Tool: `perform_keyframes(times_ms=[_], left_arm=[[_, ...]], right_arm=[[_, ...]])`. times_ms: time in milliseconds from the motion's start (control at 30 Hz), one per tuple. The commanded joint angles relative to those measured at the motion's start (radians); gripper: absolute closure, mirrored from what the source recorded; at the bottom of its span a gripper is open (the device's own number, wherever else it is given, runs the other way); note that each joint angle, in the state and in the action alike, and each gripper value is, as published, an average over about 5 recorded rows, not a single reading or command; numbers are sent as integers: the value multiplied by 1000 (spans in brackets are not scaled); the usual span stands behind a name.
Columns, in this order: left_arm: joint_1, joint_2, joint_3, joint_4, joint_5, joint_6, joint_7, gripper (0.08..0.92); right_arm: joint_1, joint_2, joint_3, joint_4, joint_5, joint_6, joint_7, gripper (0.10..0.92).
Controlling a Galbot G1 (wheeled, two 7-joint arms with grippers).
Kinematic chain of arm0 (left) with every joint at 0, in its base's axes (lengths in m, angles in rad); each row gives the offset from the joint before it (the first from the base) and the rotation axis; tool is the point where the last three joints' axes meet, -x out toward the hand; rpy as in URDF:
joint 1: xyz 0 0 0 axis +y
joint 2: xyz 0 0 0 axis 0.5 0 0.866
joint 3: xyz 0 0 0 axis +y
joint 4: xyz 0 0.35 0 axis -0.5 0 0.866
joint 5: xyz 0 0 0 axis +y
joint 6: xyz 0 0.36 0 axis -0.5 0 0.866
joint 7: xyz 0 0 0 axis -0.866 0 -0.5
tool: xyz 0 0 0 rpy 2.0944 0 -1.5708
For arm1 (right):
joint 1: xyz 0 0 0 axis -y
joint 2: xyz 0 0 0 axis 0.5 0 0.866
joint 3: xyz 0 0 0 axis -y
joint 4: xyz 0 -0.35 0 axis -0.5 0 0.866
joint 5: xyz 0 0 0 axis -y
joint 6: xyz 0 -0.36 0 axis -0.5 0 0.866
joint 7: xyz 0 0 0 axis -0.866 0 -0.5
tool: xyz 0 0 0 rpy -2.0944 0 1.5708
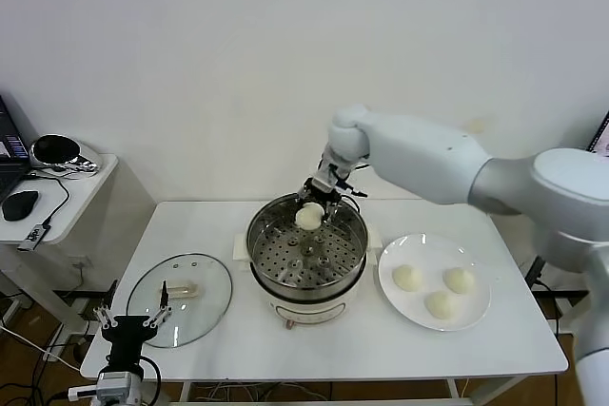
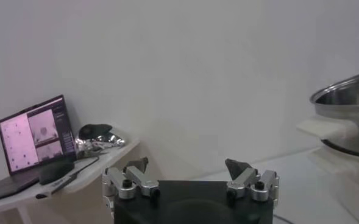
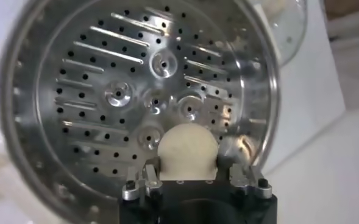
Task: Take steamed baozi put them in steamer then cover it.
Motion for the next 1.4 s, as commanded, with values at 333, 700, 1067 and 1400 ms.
perform_keyframes(times_ms=[333,700,1067,1400], left_arm=[[1,0,0,2,-1,-6,-2,177],[7,-7,-2,-7,-1,-5,-4,177],[17,1,-19,-33,-5,-6,-4,177],[14,6,-15,-49,-3,-4,-2,177]], right_arm=[[-93,92,54,-176,-280,213,103,433],[75,-7,-21,16,-1,90,20,232],[360,-462,-191,560,447,-616,-90,203],[335,-819,-201,748,384,-926,-61,203]])
